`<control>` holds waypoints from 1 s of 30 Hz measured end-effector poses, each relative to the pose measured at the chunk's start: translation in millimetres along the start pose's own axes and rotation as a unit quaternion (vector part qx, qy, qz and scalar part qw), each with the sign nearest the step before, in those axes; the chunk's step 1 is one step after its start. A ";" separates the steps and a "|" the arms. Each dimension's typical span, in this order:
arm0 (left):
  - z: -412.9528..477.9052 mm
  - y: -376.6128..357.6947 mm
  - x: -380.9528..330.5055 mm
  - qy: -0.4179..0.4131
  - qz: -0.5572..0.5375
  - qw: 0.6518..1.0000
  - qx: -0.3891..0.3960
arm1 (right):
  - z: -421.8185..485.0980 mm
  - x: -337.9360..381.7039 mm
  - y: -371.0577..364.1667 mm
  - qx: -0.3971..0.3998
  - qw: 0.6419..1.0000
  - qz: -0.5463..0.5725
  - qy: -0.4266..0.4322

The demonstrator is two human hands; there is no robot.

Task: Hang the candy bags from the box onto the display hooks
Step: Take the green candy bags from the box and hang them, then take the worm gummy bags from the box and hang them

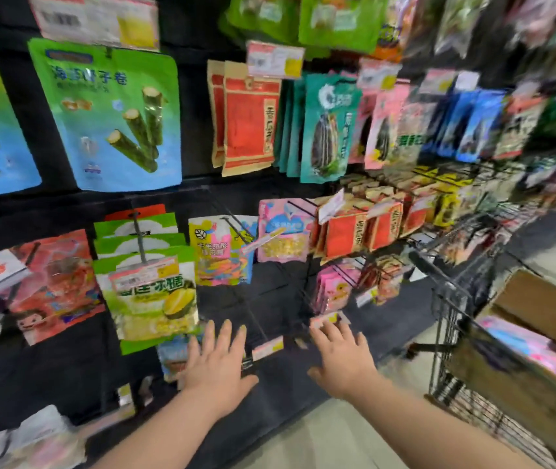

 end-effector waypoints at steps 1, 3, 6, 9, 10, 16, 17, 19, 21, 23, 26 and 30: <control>3.2 2.3 -15.9 -0.008 0.000 1.000 -0.002 | -5.9 -18.7 0.1 -0.007 1.000 0.007 -0.013; 11.1 6.7 -55.2 -0.027 -0.004 1.000 -0.009 | -19.5 -61.6 0.5 -0.017 0.999 0.019 -0.041; 23.2 11.3 -132.8 -0.068 -0.001 0.998 -0.008 | -43.6 -139.1 -2.4 -0.022 0.996 0.028 -0.087; 33.1 13.7 -223.8 -0.117 0.012 0.993 0.008 | -70.1 -225.9 -10.8 -0.024 0.990 0.032 -0.137; 36.8 14.4 -254.8 -0.133 0.016 0.991 0.010 | -79.5 -254.8 -14.3 -0.024 0.987 0.036 -0.154; 52.5 3.7 -424.3 -0.216 0.013 0.976 0.036 | -135.6 -405.4 -40.2 -0.027 0.969 0.063 -0.237; 54.2 -0.1 -447.6 -0.228 0.012 0.973 0.044 | -143.7 -425.7 -46.0 -0.020 0.966 0.066 -0.248; 55.9 -6.1 -488.3 -0.250 0.016 0.966 0.057 | -157.2 -462.4 -58.4 0.003 0.960 0.071 -0.270; 58.3 -10.2 -521.0 -0.272 0.028 0.960 0.063 | -166.7 -492.8 -69.9 0.019 0.952 0.087 -0.292; 64.2 -13.2 -547.1 -0.287 0.043 0.955 0.066 | -172.2 -516.0 -81.5 0.026 0.944 0.111 -0.309; 79.8 -15.7 -581.8 -0.306 0.058 0.948 0.066 | -178.1 -543.9 -96.7 0.038 0.932 0.137 -0.333; 107.5 -23.3 -631.3 -0.345 0.077 0.933 0.062 | -182.7 -588.8 -109.4 0.049 0.914 0.157 -0.372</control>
Point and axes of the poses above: each hand's wrist, its own z-axis towards the middle knuckle, its own y-axis out of the back of the hand, x = y × z, the point moved 6 cm from there along z, towards the middle knuckle, and after that the axes turned 5 degrees about -y, right-handed, at the moved point
